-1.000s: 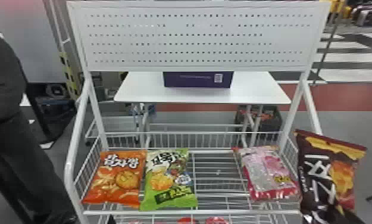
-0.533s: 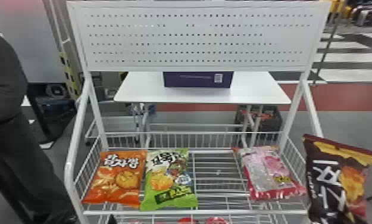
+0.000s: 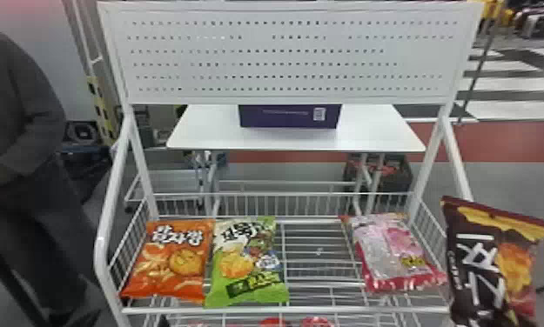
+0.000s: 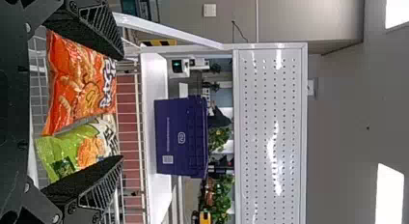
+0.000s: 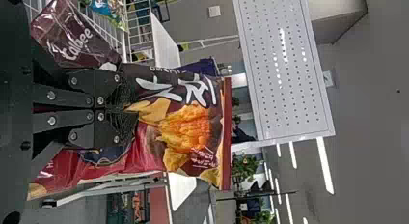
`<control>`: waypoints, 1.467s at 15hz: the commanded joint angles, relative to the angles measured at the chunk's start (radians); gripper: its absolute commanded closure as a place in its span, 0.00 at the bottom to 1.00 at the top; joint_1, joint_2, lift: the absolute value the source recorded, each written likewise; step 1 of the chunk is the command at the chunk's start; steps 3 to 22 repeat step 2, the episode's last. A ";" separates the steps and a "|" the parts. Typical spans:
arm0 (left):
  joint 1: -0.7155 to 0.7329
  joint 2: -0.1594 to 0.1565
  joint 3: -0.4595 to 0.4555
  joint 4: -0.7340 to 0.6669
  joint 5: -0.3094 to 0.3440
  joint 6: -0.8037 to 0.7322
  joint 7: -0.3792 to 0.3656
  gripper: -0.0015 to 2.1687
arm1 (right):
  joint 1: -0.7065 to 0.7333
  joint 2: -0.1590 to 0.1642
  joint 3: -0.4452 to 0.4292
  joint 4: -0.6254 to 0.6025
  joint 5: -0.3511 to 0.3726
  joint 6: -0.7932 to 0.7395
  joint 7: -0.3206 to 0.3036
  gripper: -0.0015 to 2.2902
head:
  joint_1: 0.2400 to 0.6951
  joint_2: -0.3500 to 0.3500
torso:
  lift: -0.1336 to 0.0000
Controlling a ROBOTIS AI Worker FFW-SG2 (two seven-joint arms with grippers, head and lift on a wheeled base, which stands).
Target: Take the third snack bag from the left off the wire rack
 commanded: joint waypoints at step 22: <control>0.005 -0.002 0.000 -0.003 -0.004 -0.003 0.000 0.08 | 0.003 0.000 0.000 -0.002 0.002 0.000 0.000 0.88 | 0.57 0.50 | 1.00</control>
